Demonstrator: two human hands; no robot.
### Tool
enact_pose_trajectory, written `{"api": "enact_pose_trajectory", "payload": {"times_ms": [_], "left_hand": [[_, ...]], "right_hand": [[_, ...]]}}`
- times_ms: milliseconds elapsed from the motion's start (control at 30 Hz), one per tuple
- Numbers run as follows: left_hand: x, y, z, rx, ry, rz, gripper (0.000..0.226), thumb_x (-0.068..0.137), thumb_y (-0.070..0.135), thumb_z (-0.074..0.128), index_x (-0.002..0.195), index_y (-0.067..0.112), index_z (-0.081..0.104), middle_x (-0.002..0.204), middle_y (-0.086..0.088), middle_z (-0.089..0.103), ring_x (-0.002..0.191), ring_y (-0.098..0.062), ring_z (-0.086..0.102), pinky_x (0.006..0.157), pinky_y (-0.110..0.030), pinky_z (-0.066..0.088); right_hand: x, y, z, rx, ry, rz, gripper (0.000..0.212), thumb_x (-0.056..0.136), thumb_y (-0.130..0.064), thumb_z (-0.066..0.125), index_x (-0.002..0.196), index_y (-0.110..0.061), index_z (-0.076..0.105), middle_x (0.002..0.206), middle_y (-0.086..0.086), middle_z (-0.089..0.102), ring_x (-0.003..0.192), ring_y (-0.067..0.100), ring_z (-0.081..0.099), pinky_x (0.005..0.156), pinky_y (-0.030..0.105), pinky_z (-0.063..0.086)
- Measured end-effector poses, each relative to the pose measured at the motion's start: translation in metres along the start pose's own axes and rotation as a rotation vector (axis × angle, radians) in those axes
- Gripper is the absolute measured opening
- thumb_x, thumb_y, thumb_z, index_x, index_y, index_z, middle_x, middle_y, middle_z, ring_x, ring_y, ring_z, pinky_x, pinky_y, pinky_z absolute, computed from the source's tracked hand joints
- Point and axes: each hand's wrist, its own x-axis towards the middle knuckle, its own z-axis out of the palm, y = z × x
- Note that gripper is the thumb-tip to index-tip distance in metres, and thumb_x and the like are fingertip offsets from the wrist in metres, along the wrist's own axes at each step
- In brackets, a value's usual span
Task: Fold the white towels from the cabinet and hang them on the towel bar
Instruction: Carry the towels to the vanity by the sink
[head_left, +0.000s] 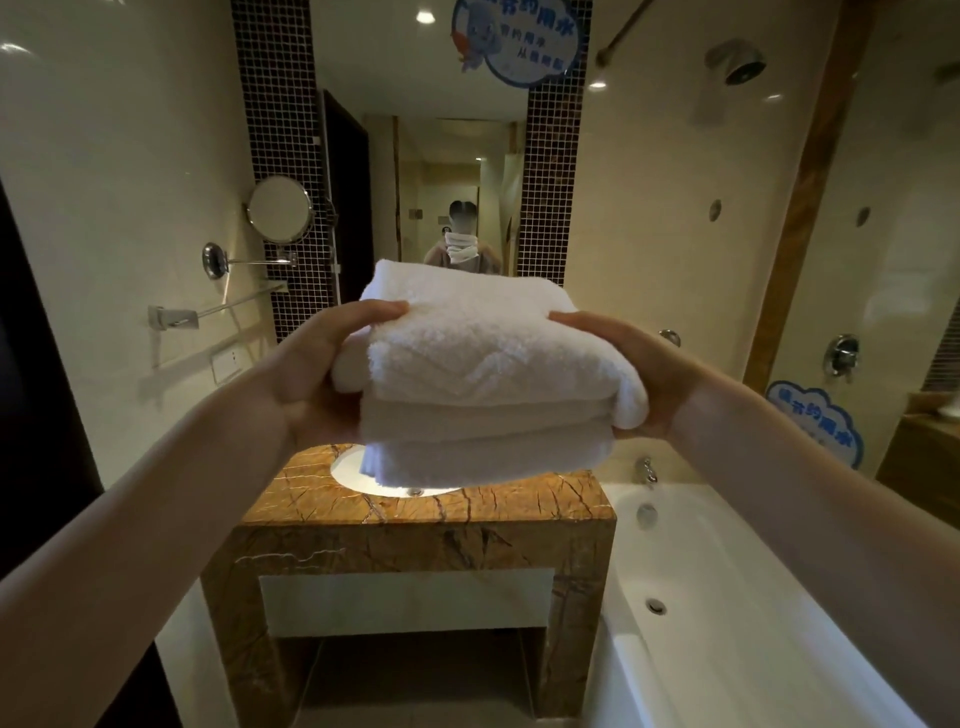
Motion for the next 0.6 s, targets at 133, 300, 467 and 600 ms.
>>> {"api": "enact_pose_trajectory", "payload": {"times_ms": [133, 300, 467, 600], "left_hand": [[0.029, -0.002, -0.007, -0.004, 0.030, -0.024, 0.040, 0.065, 0.038, 0.071, 0.097, 0.013, 0.073, 0.098, -0.013, 0.070, 0.087, -0.032, 0.069, 0.075, -0.045, 0.056], [0.066, 0.000, -0.023, -0.009, 0.017, -0.029, 0.026, 0.063, 0.035, 0.073, 0.076, 0.013, 0.078, 0.083, -0.011, 0.072, 0.074, -0.029, 0.071, 0.067, -0.046, 0.056], [0.108, 0.009, -0.042, -0.011, 0.002, -0.061, 0.039, 0.066, 0.036, 0.071, 0.097, 0.013, 0.071, 0.090, -0.011, 0.070, 0.080, -0.028, 0.070, 0.070, -0.045, 0.056], [0.142, 0.022, -0.065, -0.016, -0.029, -0.062, 0.047, 0.064, 0.036, 0.073, 0.105, 0.014, 0.069, 0.099, -0.011, 0.068, 0.089, -0.029, 0.068, 0.075, -0.045, 0.055]], "right_hand": [[0.023, 0.001, -0.015, 0.008, -0.006, 0.025, 0.043, 0.091, -0.045, 0.050, 0.083, -0.014, 0.079, 0.084, 0.010, 0.073, 0.078, 0.023, 0.072, 0.062, 0.032, 0.057], [0.060, 0.004, -0.033, 0.021, 0.005, 0.003, 0.042, 0.093, -0.043, 0.049, 0.083, -0.014, 0.078, 0.085, 0.009, 0.073, 0.079, 0.022, 0.072, 0.063, 0.031, 0.057], [0.104, 0.001, -0.046, 0.030, 0.011, -0.012, 0.041, 0.090, -0.043, 0.051, 0.085, -0.013, 0.078, 0.086, 0.009, 0.074, 0.081, 0.022, 0.072, 0.065, 0.030, 0.057], [0.142, -0.005, -0.054, 0.039, 0.021, -0.017, 0.040, 0.085, -0.045, 0.054, 0.089, -0.012, 0.078, 0.090, 0.010, 0.074, 0.085, 0.022, 0.071, 0.068, 0.029, 0.057]]}}
